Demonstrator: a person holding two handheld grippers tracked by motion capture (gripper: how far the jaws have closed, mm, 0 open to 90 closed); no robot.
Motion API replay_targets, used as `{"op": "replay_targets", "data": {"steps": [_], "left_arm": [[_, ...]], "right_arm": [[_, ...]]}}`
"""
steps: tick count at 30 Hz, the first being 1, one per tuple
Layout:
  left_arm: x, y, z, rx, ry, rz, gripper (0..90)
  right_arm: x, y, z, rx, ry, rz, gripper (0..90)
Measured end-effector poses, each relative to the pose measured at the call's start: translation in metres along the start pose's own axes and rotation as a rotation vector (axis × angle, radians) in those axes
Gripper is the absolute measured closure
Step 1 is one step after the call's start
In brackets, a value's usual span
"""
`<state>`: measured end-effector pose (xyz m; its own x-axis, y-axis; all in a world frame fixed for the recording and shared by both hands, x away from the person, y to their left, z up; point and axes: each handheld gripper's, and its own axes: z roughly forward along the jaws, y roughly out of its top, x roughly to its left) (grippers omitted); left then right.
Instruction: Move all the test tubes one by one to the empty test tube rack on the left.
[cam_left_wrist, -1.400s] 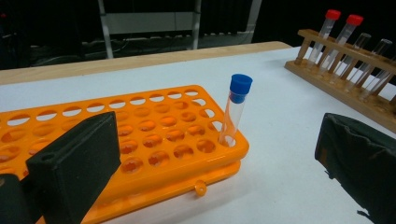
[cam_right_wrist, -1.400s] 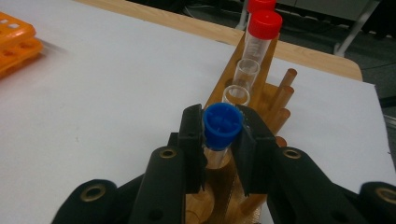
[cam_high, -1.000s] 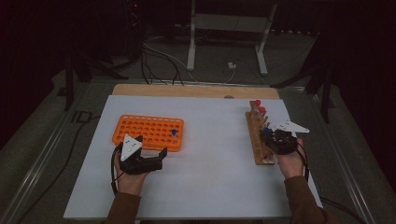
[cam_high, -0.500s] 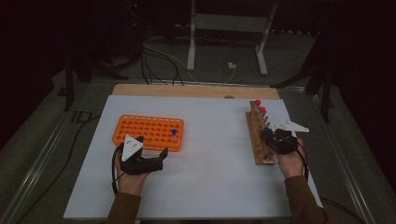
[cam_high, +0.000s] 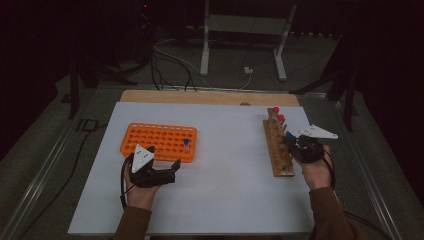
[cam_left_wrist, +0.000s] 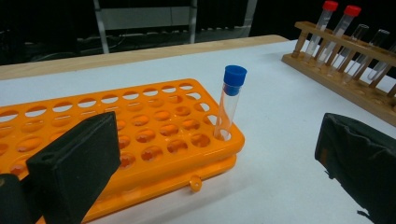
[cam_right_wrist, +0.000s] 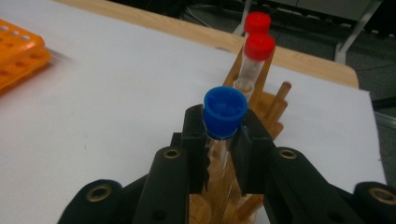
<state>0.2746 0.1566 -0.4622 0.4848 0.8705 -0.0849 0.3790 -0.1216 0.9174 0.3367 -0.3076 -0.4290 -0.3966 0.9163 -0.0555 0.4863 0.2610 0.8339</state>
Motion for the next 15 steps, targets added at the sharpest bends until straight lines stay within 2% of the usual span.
{"op": "replay_targets", "data": {"steps": [7,15], "left_arm": [[-0.001,0.000,0.001,0.001,-0.001,0.000,0.7],[-0.002,0.000,0.001,0.003,-0.005,0.008,0.7]], "right_arm": [[-0.001,0.013,-0.014,-0.033,0.006,-0.012,76.7],[0.002,0.030,-0.028,-0.077,0.035,-0.019,76.7]]}}
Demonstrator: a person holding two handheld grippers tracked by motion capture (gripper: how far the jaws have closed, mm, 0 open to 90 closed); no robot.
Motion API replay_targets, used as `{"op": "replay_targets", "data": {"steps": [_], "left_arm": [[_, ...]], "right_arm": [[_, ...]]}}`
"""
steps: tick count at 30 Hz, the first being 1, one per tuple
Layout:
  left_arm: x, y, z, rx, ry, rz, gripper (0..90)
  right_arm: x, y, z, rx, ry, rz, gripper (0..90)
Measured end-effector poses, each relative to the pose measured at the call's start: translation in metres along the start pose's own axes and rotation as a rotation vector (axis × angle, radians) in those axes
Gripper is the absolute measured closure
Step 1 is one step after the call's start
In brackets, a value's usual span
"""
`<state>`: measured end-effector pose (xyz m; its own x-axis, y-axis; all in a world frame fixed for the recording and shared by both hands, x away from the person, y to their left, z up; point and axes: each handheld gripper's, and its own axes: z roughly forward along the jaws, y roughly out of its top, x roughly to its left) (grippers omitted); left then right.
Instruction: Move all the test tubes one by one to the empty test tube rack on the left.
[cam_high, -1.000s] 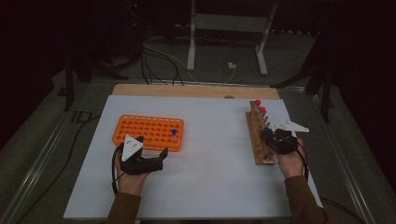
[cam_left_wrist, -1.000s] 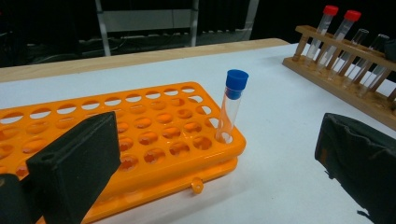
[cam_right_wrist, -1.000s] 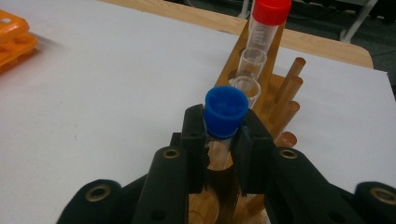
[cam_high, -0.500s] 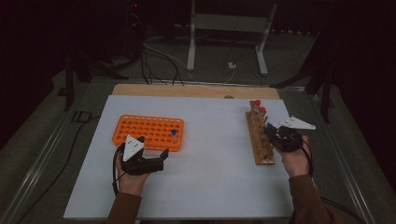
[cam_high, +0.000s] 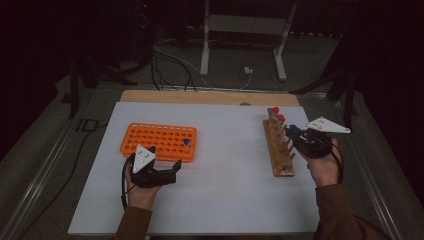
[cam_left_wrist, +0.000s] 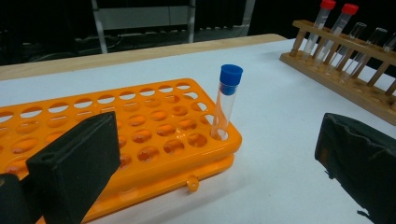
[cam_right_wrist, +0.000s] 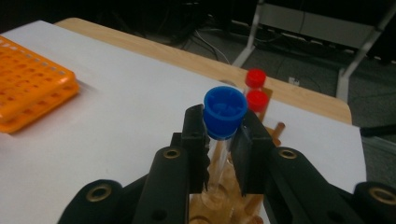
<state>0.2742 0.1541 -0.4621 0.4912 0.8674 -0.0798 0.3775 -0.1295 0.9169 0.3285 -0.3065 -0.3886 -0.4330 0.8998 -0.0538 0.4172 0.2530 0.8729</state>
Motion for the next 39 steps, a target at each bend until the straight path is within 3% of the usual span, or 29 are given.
{"op": "replay_targets", "data": {"steps": [7,18,28,39], "left_arm": [[-0.003,0.003,-0.001,-0.012,0.001,0.014,0.7],[-0.016,0.006,0.004,-0.015,-0.018,0.049,0.8],[-0.045,0.012,0.022,0.006,-0.091,0.109,1.3],[-0.079,0.023,0.046,0.007,-0.174,0.135,5.4]], "right_arm": [[0.010,0.003,0.002,-0.004,0.051,-0.006,76.6],[0.036,-0.004,0.023,0.019,0.139,-0.019,76.4],[0.054,-0.002,0.031,0.020,0.207,-0.025,76.4],[0.081,0.003,0.038,0.025,0.287,-0.049,76.2]]}}
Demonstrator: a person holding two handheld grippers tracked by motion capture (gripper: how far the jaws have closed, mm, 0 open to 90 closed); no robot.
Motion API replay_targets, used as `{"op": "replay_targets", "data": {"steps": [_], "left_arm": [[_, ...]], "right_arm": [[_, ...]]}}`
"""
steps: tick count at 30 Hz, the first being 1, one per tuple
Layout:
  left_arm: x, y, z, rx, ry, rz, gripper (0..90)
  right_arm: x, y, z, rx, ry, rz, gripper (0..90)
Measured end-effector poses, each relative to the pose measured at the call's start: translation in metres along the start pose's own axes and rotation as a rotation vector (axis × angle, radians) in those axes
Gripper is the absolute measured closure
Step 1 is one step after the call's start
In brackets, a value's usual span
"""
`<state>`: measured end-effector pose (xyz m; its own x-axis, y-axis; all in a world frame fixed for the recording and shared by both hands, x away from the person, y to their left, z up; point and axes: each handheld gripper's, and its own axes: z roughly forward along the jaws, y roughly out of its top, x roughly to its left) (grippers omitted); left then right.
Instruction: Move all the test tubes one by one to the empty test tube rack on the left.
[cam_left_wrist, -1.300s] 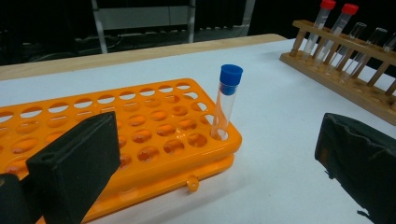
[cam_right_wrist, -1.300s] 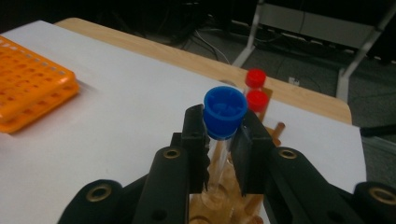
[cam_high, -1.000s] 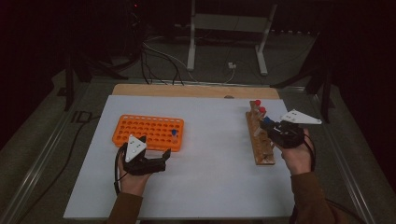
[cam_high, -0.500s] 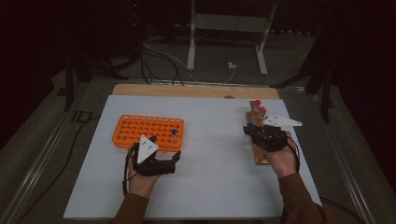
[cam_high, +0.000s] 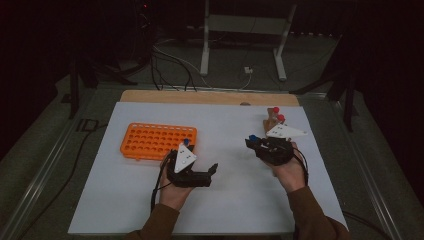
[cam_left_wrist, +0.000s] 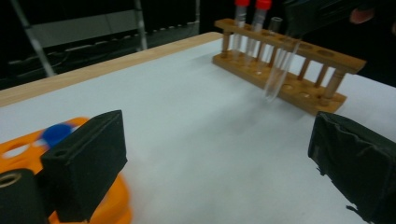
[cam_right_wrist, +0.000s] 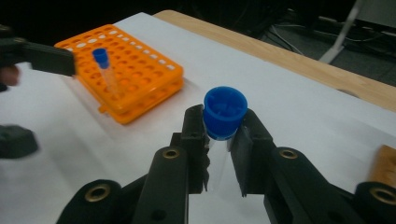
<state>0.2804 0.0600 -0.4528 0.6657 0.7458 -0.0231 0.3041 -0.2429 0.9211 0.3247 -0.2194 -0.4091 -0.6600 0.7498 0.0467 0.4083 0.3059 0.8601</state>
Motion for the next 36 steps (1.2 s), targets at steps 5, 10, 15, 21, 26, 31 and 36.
{"op": "replay_targets", "data": {"steps": [5,10,15,21,26,31,36], "left_arm": [[-0.011,0.004,0.015,0.012,-0.034,0.012,13.0],[-0.021,0.008,0.028,0.018,-0.041,0.020,18.8],[-0.028,0.011,0.036,0.014,-0.030,0.022,35.0],[-0.030,0.012,0.040,0.011,-0.043,0.016,56.9],[-0.030,0.013,0.039,-0.006,-0.063,0.015,65.6],[-0.029,0.013,0.038,-0.013,-0.087,0.015,73.5],[-0.029,0.013,0.037,-0.013,-0.095,0.019,76.4]], "right_arm": [[0.013,0.003,0.006,-0.002,0.051,-0.002,76.1],[0.022,0.006,0.009,-0.001,0.079,-0.013,76.1],[0.030,0.007,0.013,-0.003,0.116,-0.010,76.1],[0.038,0.008,0.016,0.000,0.150,-0.013,76.1],[0.040,0.008,0.017,0.005,0.158,-0.017,76.1],[0.041,0.007,0.019,0.011,0.165,-0.013,76.1],[0.041,0.008,0.019,0.008,0.171,-0.014,72.5]]}}
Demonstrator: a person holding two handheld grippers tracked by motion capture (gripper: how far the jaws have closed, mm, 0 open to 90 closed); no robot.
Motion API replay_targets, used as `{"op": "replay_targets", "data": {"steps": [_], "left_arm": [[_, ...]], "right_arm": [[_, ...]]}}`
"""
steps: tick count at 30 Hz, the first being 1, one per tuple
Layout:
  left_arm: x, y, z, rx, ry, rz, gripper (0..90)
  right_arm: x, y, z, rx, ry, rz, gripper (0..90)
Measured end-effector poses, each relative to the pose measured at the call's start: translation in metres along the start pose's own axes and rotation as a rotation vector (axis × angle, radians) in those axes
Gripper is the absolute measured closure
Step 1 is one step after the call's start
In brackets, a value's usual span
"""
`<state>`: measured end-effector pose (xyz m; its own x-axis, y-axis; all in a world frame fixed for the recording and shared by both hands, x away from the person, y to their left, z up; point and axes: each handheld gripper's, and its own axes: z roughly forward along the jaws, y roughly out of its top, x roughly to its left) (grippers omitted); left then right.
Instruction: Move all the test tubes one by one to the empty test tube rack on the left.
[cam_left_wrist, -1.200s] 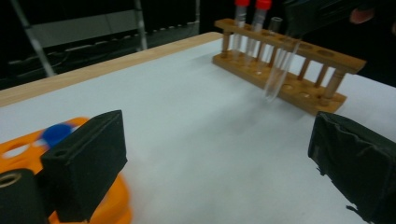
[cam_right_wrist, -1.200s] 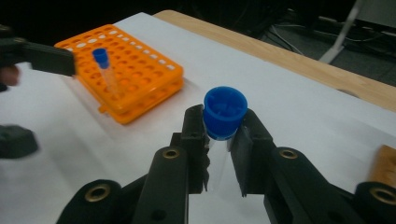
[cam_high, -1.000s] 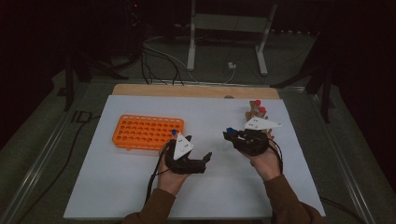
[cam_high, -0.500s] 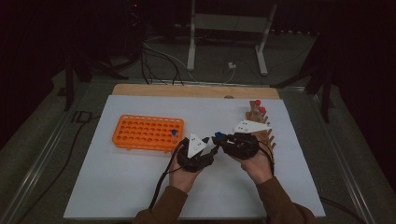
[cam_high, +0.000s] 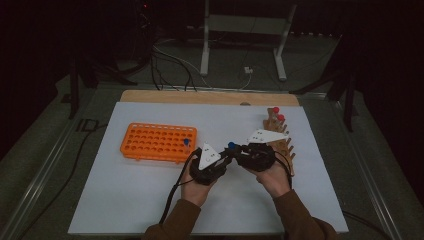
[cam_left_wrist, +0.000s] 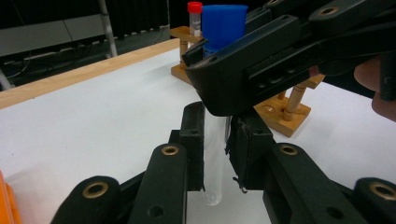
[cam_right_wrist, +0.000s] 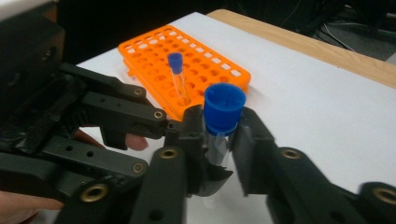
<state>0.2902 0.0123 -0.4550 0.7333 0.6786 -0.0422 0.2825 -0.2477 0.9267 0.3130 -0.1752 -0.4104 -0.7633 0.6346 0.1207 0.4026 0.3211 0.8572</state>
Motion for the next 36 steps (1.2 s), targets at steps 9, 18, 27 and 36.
{"op": "replay_targets", "data": {"steps": [9,18,27,36], "left_arm": [[0.006,-0.001,-0.002,0.011,0.020,-0.005,76.6],[0.012,-0.002,-0.008,0.010,0.030,-0.008,76.6],[0.021,-0.002,-0.019,0.002,0.042,-0.015,76.6],[0.030,-0.004,-0.029,-0.005,0.059,-0.020,76.6]], "right_arm": [[-0.005,0.000,-0.010,-0.054,-0.019,0.006,32.0],[-0.014,-0.010,-0.018,-0.081,-0.101,0.010,3.7],[-0.028,-0.028,-0.028,-0.092,-0.176,0.037,0.0],[-0.036,-0.037,-0.042,-0.100,-0.223,0.041,0.0]]}}
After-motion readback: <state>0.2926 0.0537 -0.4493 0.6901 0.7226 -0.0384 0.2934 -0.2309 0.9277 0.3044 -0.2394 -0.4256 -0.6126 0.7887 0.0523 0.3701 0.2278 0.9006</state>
